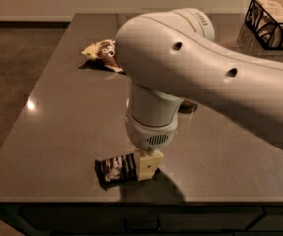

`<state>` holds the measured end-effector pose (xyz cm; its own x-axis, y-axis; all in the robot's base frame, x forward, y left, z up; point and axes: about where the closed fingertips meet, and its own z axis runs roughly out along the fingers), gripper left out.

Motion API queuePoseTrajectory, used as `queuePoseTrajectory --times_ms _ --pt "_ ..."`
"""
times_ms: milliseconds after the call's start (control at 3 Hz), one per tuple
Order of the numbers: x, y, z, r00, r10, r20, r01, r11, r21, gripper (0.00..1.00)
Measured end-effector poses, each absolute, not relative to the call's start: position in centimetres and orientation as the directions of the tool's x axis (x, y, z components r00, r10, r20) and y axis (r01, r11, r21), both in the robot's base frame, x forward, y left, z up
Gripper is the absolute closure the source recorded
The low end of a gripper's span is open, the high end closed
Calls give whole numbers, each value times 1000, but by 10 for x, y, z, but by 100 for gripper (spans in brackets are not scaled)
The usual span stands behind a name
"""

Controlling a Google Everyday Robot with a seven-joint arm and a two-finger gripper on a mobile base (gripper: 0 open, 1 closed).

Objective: Move rxbar chocolate near brown chip bag

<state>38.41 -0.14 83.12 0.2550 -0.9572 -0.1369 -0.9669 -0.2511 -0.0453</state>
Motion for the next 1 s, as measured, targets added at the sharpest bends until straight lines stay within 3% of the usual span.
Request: queuePoseTrajectory --times_ms 333,667,1000 --pt "384 -1 831 255 -957 -137 -967 -251 -45 87" --pt "384 -1 831 255 -957 -137 -967 -251 -45 100" --pt "409 8 845 193 -967 -166 -981 -189 -42 100"
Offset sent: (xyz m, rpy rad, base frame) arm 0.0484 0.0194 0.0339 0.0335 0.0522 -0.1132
